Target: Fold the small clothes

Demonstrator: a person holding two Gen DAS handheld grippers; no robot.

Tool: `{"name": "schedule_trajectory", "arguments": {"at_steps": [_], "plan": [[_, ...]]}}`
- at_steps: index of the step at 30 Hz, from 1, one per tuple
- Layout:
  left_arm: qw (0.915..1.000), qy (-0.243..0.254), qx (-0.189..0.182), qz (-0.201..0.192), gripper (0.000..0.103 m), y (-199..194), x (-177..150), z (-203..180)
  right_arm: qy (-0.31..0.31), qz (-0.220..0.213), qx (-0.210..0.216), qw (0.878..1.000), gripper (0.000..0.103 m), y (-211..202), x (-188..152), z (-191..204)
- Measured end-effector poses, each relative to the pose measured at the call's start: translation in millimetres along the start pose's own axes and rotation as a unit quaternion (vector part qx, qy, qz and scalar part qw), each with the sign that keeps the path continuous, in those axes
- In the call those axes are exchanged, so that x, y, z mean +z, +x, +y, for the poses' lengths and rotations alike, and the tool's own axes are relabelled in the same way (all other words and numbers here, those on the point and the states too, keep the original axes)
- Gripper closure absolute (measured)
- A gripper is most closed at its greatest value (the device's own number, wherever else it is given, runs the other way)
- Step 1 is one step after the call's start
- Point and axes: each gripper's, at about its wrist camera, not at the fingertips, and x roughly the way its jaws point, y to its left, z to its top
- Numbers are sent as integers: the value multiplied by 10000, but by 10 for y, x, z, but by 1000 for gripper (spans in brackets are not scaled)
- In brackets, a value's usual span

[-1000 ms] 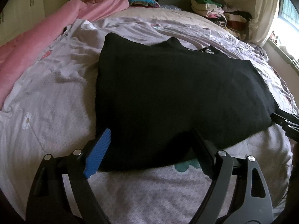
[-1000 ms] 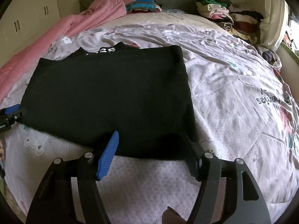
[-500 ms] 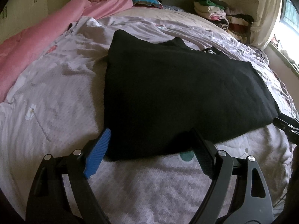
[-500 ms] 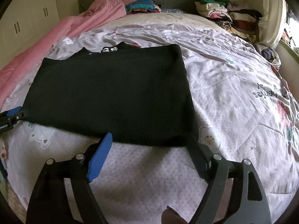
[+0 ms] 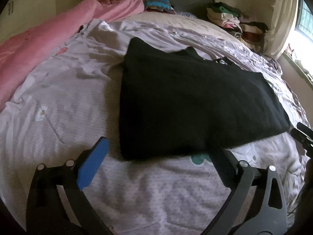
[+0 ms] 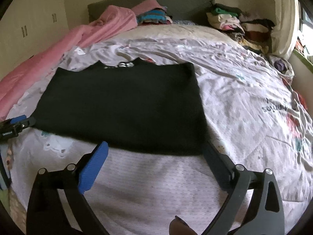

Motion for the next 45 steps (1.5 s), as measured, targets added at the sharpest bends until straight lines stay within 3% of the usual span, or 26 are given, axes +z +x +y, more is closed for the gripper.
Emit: {"name": "schedule_trajectory", "arguments": {"at_steps": [5,15,28,45], "plan": [[9996,-118,222,-130,10,-69,12,129,-213,-64,139,9997,6,-34,41,221],[9979,-499,328,-251,10,-202,80,435,-756,-149,417,9962,5,-5,147,790],[9959,-767,396,-266,10,-211,354,658,-1709,-296,846,9812,5,146,249,1689],[9975,-361,584,-137,10,89,734,517,-3023,-368,523,9511,5,506,81,2437]]}}
